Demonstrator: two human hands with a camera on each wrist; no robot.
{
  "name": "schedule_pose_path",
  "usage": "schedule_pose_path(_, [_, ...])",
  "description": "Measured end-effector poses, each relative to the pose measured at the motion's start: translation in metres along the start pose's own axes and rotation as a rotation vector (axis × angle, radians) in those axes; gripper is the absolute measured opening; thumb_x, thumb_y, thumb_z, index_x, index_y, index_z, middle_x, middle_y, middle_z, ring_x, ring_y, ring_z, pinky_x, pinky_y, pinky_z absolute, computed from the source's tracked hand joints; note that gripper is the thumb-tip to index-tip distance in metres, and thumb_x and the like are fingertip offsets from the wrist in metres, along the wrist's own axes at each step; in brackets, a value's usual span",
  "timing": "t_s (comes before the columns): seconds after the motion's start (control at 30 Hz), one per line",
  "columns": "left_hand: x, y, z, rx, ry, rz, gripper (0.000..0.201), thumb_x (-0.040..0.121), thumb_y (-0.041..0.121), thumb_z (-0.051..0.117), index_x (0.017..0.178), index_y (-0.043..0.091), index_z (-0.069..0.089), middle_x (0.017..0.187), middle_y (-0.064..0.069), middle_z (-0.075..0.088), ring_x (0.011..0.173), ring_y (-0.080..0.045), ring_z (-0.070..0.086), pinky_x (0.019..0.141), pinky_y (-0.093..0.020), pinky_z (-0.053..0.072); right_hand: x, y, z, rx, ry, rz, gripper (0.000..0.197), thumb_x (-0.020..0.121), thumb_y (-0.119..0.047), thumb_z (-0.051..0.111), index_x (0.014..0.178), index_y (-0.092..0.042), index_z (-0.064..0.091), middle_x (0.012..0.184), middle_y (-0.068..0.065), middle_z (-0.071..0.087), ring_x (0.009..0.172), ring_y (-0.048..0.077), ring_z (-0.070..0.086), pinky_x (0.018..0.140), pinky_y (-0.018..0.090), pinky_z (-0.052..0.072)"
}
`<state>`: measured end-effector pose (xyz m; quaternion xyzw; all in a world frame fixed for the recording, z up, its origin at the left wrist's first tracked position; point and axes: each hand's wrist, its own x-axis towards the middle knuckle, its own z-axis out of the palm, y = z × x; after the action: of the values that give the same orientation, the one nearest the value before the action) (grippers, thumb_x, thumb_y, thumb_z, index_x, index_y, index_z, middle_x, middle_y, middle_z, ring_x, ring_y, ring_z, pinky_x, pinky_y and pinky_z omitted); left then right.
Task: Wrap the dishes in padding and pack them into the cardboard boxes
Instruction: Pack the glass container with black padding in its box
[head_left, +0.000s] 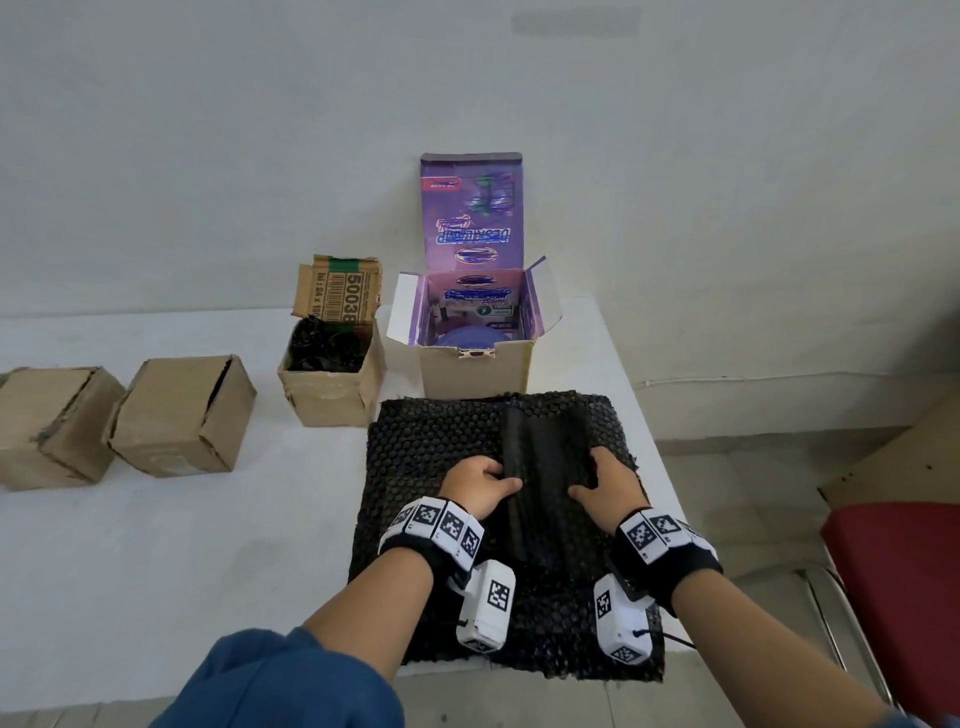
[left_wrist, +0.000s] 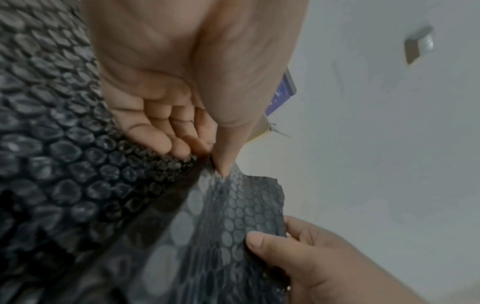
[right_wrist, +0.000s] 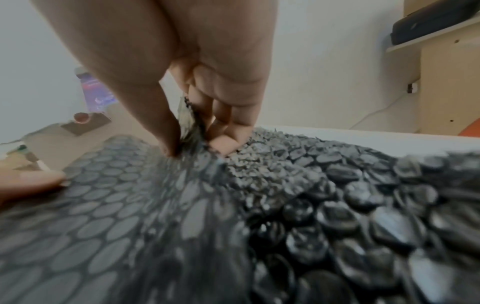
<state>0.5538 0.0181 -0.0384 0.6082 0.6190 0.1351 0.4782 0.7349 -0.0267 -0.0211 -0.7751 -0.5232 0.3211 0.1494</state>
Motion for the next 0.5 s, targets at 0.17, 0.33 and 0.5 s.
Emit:
schedule_pose_path(0.17, [-0.005, 0.01, -0.028, -0.527, -0.097, -0.042, 0.01, 0.091, 0.021, 0.061, 0.083, 0.017, 0.055, 0.093, -0.006, 0.063, 0.091, -0.022, 0.06, 0.084, -0.039, 0.052, 0.001, -0.019, -0.004, 0.143, 0.142, -0.12, 0.05, 0.086, -0.025, 0.066, 0.125, -0.005, 0.043, 0.126, 0.015, 0.053, 0.12, 0.031, 0.05, 0.095, 0.034, 0.041])
schedule_pose_path(0.33, [-0.015, 0.015, -0.077, -0.731, -0.092, 0.096, 0.002, 0.095, 0.014, 0.052, 0.095, 0.013, 0.054, 0.095, -0.005, 0.065, 0.092, -0.02, 0.062, 0.081, -0.037, 0.051, 0.005, -0.06, -0.003, 0.562, 0.087, -0.247, 0.085, 0.08, -0.02, 0.074, 0.14, -0.013, 0.014, 0.129, 0.009, 0.045, 0.116, 0.02, 0.051, 0.103, 0.037, 0.043])
schedule_pose_path(0.5, [-0.003, 0.002, -0.144, -0.603, 0.162, 0.223, 0.026, 0.087, 0.008, 0.064, 0.103, 0.019, 0.047, 0.108, -0.012, 0.063, 0.1, -0.025, 0.062, 0.091, -0.044, 0.051, 0.016, -0.125, 0.009, 0.642, 0.165, -0.456, 0.07, 0.078, 0.0, 0.07, 0.119, -0.027, 0.02, 0.128, 0.024, 0.048, 0.114, 0.029, 0.057, 0.101, 0.04, 0.047])
